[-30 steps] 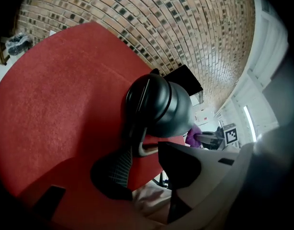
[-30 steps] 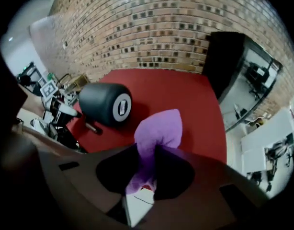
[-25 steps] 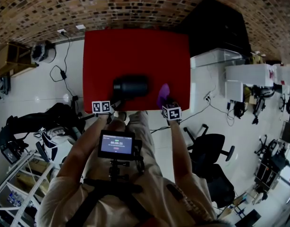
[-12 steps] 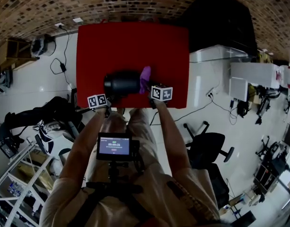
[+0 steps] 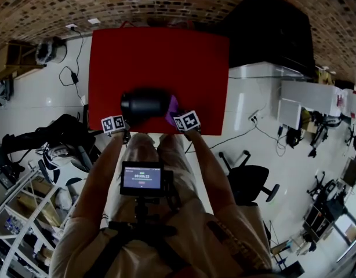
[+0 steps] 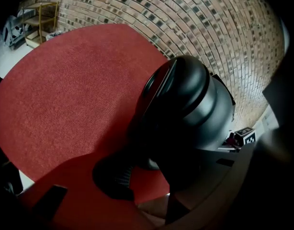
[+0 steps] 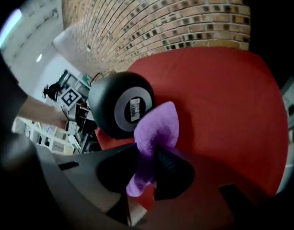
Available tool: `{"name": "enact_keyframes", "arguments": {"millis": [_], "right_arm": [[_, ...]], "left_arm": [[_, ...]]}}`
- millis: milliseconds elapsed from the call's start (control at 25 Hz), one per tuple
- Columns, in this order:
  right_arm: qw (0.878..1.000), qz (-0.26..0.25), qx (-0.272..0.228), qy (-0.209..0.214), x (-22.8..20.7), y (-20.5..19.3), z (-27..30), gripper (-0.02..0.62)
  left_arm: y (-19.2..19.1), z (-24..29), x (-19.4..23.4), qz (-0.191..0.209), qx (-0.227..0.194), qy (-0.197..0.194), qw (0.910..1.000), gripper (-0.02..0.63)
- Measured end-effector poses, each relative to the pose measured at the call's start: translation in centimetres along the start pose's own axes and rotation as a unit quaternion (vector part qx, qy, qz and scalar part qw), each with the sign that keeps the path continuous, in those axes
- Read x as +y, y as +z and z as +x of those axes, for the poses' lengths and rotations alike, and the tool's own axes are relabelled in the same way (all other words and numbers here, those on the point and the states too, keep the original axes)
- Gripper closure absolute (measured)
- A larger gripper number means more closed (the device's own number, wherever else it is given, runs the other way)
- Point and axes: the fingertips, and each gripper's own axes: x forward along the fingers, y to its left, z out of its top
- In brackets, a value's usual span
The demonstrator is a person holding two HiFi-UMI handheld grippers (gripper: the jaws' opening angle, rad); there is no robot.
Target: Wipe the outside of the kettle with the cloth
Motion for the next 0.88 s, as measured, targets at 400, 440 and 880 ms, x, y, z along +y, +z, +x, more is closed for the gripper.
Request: {"name": "enact_keyframes", "arguments": {"millis": [400,440,880], "right_arm": [[0.998,0.054,-0.026,0.008,-2.2,-5.9,-3.2,0.500],[0.998,0.058,-0.028,0.012,-2.0,-6.1,-3.2,0.500],[0.993,0.066,-0.085,0.041,-0.3,-4.3,-4.4,0.499]], "left_arm": [[0.3,-0.1,0.2,0.016,0.004,0.023,0.9996,0.479],[0.4,-0.1,0.2,0.018,0.003,0.023,0.9996,0.480],[6.2,-2.5,-2.1,0.080,-0.100,0.037,0.9911,0.491]]}}
